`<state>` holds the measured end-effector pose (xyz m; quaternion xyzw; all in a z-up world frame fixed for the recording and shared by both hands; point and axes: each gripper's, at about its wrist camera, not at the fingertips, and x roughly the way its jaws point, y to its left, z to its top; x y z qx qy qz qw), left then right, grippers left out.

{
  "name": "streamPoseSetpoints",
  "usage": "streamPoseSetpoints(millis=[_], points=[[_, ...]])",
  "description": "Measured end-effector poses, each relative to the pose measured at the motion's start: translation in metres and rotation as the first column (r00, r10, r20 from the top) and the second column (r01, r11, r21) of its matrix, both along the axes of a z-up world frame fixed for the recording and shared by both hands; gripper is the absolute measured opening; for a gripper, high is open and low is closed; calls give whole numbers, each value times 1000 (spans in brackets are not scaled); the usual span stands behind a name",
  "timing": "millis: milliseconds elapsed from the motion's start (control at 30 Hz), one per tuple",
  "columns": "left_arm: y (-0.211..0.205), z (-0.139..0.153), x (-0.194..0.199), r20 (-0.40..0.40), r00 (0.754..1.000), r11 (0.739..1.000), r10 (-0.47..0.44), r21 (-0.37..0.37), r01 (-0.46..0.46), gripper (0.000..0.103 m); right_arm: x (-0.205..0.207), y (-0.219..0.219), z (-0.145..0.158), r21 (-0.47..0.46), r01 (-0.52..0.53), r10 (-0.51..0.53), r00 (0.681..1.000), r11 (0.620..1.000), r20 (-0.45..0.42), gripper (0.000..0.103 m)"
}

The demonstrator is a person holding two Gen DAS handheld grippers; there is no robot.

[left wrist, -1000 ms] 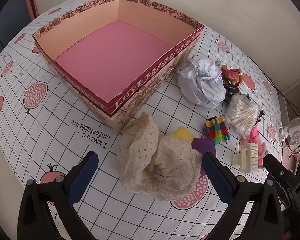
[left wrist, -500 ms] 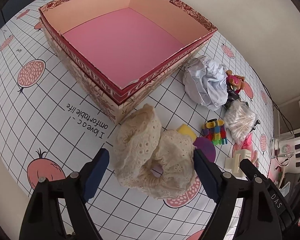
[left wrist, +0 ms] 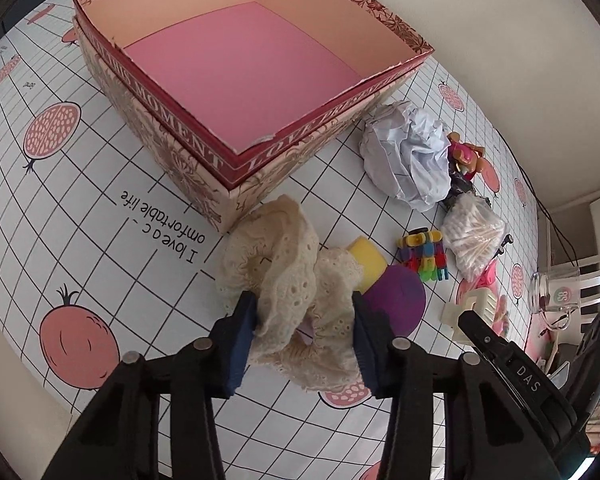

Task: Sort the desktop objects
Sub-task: 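Grasp the cream lace cloth with the left tool while the right tool grasps the white hair clip, then carry the lace cloth and white clip over the pink box with both tools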

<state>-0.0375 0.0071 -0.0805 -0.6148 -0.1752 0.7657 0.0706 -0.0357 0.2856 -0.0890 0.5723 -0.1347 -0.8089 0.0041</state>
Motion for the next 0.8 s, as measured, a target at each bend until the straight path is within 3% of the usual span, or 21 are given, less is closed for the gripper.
streamPoseSetpoints(millis=[167, 467, 633, 800], points=[[2, -1, 0, 2, 1000, 1000, -6, 12, 6, 30, 0, 1, 0, -3, 14, -14, 1000, 1000, 1, 33], [5, 4, 2, -28, 1000, 1000, 3, 17, -3, 21, 4, 0, 8, -6, 9, -9, 999, 1000, -31, 33], [8, 22, 4, -111, 994, 1000, -14, 16, 15, 20, 9, 3, 29, -25, 33, -36, 992, 999, -122, 33], [-3, 48, 17, -212, 977, 998, -17, 63, 32, 20, 18, 3, 60, -50, 48, -59, 966, 998, -253, 33]])
